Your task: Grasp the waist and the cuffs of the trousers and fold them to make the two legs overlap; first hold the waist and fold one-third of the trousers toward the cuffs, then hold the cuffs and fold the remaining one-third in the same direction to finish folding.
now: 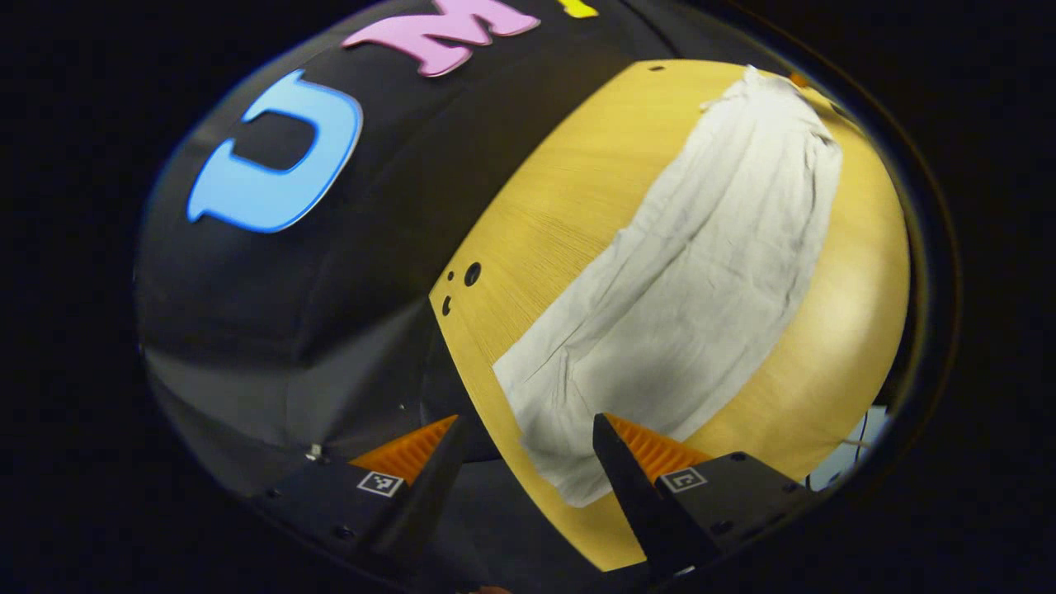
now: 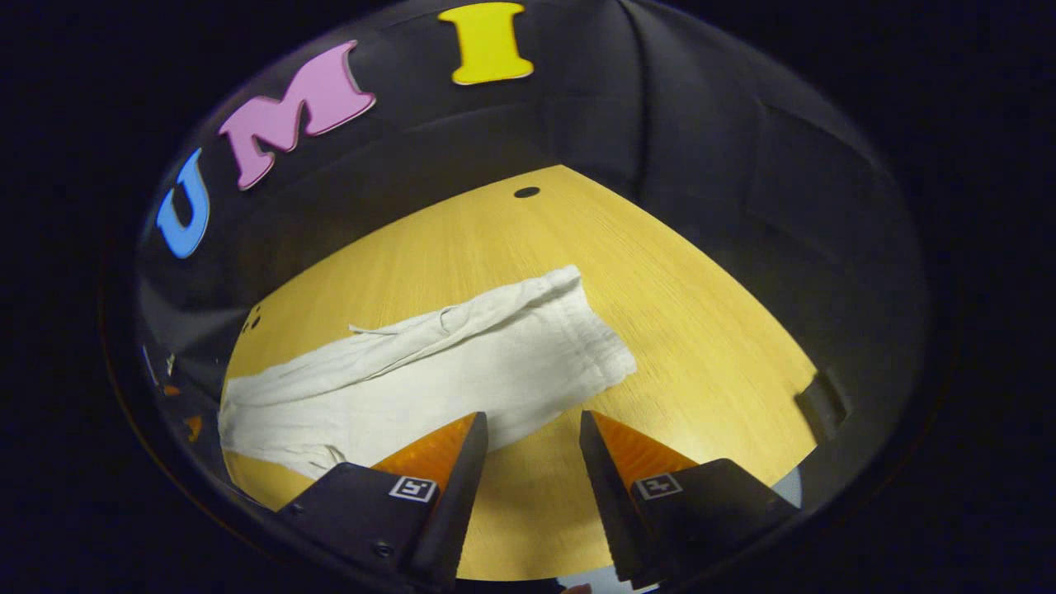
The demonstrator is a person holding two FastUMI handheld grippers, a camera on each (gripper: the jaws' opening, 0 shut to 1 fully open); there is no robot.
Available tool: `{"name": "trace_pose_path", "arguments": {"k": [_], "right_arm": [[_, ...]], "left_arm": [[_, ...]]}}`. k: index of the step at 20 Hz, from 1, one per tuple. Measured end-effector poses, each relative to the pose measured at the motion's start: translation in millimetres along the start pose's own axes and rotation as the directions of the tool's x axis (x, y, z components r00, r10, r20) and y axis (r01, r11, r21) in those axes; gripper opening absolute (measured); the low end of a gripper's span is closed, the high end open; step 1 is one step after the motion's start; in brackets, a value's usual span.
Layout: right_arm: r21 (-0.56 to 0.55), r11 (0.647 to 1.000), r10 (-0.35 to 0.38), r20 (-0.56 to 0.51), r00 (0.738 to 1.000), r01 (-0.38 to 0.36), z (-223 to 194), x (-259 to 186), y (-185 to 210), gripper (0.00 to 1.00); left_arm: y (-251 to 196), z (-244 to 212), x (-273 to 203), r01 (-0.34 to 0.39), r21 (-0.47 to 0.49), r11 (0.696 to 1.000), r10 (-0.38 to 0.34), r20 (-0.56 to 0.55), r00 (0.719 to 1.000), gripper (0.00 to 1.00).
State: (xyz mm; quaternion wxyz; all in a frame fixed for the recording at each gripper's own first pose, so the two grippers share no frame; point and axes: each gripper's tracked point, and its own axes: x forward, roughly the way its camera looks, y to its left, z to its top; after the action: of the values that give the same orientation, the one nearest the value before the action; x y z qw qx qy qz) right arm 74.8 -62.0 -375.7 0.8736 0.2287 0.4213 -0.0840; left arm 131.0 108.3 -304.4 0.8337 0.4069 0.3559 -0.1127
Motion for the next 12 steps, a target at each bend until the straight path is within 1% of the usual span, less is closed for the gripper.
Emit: {"name": "trace_pose_path", "arguments": {"k": [2, 5, 9, 11, 12], "right_arm": [[0.116, 0.993, -0.011, -0.012, 1.0, 0.012, -2.9, 7.9, -6.3, 0.72], [0.199, 0.98, -0.027, -0.019, 0.999, 0.03, -2.2, 21.3, -13.8, 0.72], [0.311, 0.95, -0.036, -0.017, 0.999, 0.04, 5.2, 38.2, -14.3, 0.72], [0.349, 0.936, -0.041, -0.02, 0.999, 0.046, 8.1, 47.6, -15.1, 0.72], [0.365, 0.929, -0.051, -0.024, 0.998, 0.056, 8.2, 53.2, -16.4, 0.72]], "left_arm": [[3.3, 9.9, -7.0, -0.025, -0.127, 0.992, 0.031, 0.044, 0.999, 0.97], [-0.3, 19.8, -12.3, -0.025, -0.289, 0.957, 0.048, 0.076, 0.996, 0.96], [-9.7, 22.8, -11.9, -0.001, -0.466, 0.885, 0.04, 0.072, 0.997, 0.97], [-15.6, 19.5, -11.0, 0.006, -0.53, 0.848, 0.032, 0.063, 0.998, 0.97], [-16.5, 16.6, -10.8, 0.009, -0.565, 0.825, 0.026, 0.054, 0.998, 0.97]]}}
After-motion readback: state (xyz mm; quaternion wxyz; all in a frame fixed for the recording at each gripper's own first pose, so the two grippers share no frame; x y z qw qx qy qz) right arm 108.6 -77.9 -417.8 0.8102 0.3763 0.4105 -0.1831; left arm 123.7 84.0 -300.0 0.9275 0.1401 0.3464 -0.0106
